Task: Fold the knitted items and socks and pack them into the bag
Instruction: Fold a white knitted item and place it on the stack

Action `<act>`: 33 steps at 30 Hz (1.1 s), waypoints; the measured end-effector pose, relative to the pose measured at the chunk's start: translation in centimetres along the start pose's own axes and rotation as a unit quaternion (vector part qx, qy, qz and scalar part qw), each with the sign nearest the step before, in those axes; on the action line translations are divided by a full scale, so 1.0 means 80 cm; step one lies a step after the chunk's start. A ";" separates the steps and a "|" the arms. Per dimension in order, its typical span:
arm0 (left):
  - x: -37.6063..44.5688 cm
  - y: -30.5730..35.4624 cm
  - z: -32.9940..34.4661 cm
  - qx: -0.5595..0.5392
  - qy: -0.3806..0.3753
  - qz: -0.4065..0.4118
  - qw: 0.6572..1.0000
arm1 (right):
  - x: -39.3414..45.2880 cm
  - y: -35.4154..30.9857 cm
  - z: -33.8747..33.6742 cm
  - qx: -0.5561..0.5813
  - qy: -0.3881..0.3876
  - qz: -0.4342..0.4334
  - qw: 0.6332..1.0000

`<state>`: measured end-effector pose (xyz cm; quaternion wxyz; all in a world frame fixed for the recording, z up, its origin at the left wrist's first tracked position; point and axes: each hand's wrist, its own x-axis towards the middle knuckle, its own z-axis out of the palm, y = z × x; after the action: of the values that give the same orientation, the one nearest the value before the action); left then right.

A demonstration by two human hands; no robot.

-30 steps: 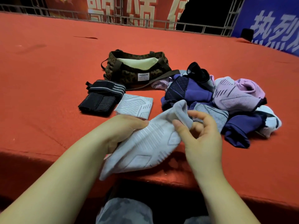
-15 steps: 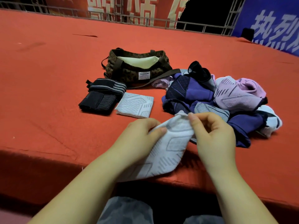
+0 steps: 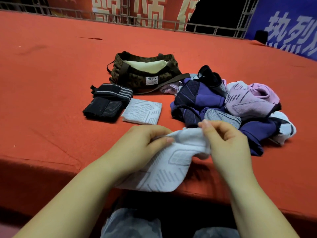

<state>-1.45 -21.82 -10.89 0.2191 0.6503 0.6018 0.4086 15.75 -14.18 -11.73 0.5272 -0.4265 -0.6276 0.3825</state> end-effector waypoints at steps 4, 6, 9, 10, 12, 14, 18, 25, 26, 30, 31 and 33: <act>0.001 -0.001 0.000 -0.265 0.068 -0.075 0.959 | 0.006 -0.001 -0.006 0.030 0.001 0.049 0.998; 0.008 -0.002 0.000 -0.347 0.105 -0.096 0.927 | -0.001 0.004 0.003 0.026 -0.066 0.153 0.986; 0.013 0.003 0.009 -0.468 0.127 -0.131 0.865 | -0.025 -0.001 0.025 0.171 -0.191 0.250 0.934; 0.014 0.005 0.014 -0.491 0.129 -0.143 0.849 | -0.030 -0.003 0.030 0.220 -0.192 0.245 0.925; 0.010 0.004 0.019 -0.526 0.126 -0.160 0.826 | -0.034 -0.005 0.035 0.216 -0.159 0.185 0.945; 0.006 0.000 0.018 -0.534 0.108 -0.184 0.818 | -0.032 -0.006 0.031 0.153 -0.132 0.117 0.972; 0.001 -0.008 0.003 -0.467 0.091 -0.190 0.859 | -0.027 -0.015 0.010 -0.021 -0.162 -0.009 0.986; 0.002 0.000 -0.010 -0.284 0.092 -0.089 0.950 | -0.025 -0.031 -0.012 -0.217 -0.202 -0.090 0.951; 0.002 -0.002 -0.010 -0.265 0.086 -0.084 0.957 | -0.024 -0.030 -0.014 -0.224 -0.210 -0.085 0.948; 0.001 -0.011 -0.006 -0.212 0.077 -0.106 0.968 | -0.018 -0.033 -0.021 -0.251 -0.260 -0.071 0.930; 0.000 -0.013 -0.006 -0.195 0.087 -0.112 0.970 | -0.016 -0.032 -0.024 -0.268 -0.272 -0.065 0.922; -0.001 -0.015 -0.007 -0.187 0.135 -0.118 0.966 | -0.011 -0.029 -0.028 -0.321 -0.288 -0.038 0.901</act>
<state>-2.62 -21.78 -11.50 0.3003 0.4611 0.6107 0.5694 17.74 -15.74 -9.57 0.1725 -0.4198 -0.8566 0.2454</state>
